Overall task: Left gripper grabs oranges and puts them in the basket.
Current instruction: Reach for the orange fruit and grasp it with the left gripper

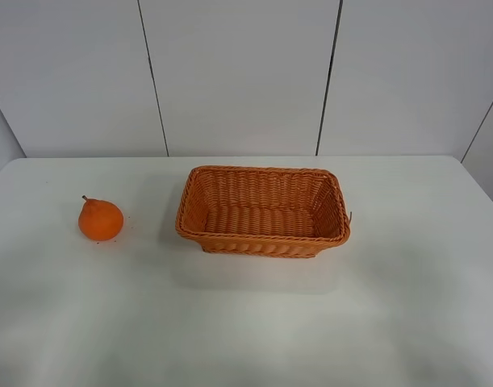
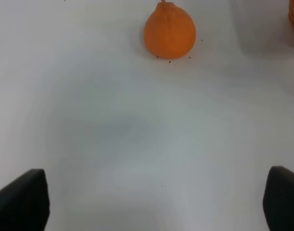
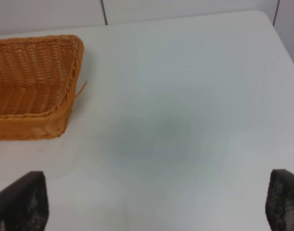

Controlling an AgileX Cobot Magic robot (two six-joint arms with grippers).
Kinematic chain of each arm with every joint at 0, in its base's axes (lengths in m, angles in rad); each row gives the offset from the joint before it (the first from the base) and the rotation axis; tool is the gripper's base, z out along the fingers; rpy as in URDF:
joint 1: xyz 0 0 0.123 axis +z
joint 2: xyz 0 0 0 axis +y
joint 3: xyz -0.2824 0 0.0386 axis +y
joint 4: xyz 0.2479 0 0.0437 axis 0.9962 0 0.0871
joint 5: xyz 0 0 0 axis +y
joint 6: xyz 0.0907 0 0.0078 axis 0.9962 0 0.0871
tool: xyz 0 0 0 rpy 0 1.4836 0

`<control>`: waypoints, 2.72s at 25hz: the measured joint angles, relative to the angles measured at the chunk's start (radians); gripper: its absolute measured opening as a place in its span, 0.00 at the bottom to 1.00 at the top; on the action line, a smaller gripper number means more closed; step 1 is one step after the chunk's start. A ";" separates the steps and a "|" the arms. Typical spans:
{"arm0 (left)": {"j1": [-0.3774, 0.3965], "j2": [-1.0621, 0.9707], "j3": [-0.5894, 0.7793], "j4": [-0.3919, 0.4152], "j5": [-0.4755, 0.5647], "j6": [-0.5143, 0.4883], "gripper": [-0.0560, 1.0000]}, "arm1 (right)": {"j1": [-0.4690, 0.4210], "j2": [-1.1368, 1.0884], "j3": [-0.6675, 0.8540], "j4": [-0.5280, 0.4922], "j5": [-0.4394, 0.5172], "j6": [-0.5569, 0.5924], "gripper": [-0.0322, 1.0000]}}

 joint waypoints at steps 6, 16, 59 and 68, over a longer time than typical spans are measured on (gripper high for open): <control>0.000 0.000 0.000 0.000 0.000 0.000 0.99 | 0.000 0.000 0.000 0.000 0.000 0.000 0.70; 0.000 0.000 0.000 0.000 0.000 0.000 0.99 | 0.000 0.000 0.000 0.000 0.000 0.000 0.70; 0.000 1.864 -0.665 -0.104 -0.588 0.142 0.96 | 0.000 0.000 0.000 0.000 0.000 0.000 0.70; 0.000 2.038 -0.782 -0.104 -0.591 0.174 0.96 | 0.000 0.000 0.000 0.000 0.000 0.000 0.70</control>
